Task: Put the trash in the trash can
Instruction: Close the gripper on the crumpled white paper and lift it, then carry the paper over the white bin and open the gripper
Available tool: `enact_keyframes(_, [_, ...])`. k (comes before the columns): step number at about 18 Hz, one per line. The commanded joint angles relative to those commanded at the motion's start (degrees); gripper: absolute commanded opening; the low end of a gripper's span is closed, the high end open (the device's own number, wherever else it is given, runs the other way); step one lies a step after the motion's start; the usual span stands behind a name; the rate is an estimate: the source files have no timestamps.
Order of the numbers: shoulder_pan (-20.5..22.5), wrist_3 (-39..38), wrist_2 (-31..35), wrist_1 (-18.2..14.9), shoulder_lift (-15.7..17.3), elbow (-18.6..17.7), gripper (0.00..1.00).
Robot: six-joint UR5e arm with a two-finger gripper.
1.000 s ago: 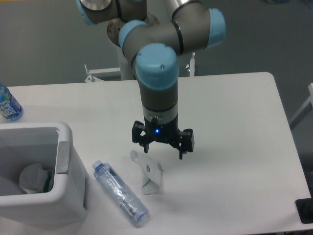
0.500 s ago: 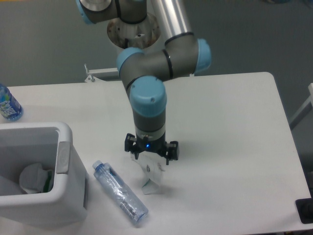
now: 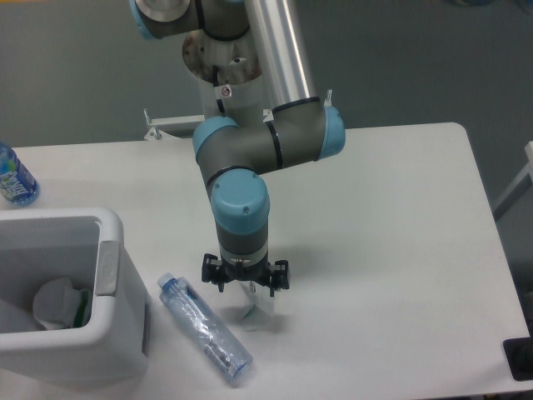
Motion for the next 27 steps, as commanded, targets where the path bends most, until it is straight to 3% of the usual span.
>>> enact_keyframes(3, [-0.1,0.4,4.7,-0.6,1.1,-0.8,0.09])
enact_keyframes(4, [0.0,0.4,4.7,-0.6,1.5,-1.4,0.0])
enact_keyframes(9, [0.5,0.7,4.6,-0.9,3.4,-1.7,0.0])
enact_keyframes(12, [2.4,0.8,4.1,-1.1,7.2,-1.9,0.0])
enact_keyframes(16, [6.8,0.0,-7.3,-1.0,13.4,2.1,0.0])
enact_keyframes(19, [9.4,-3.1,-17.2,-0.6,14.9,6.5,0.0])
enact_keyframes(22, [9.5,-11.5,-25.8,-0.4,15.2,11.8,0.0])
enact_keyframes(25, [8.1,-16.4,-28.8,-0.2,17.7,13.7,0.0])
enact_keyframes(27, [4.2,-17.2,-29.8,-0.2,18.6,14.4,0.0])
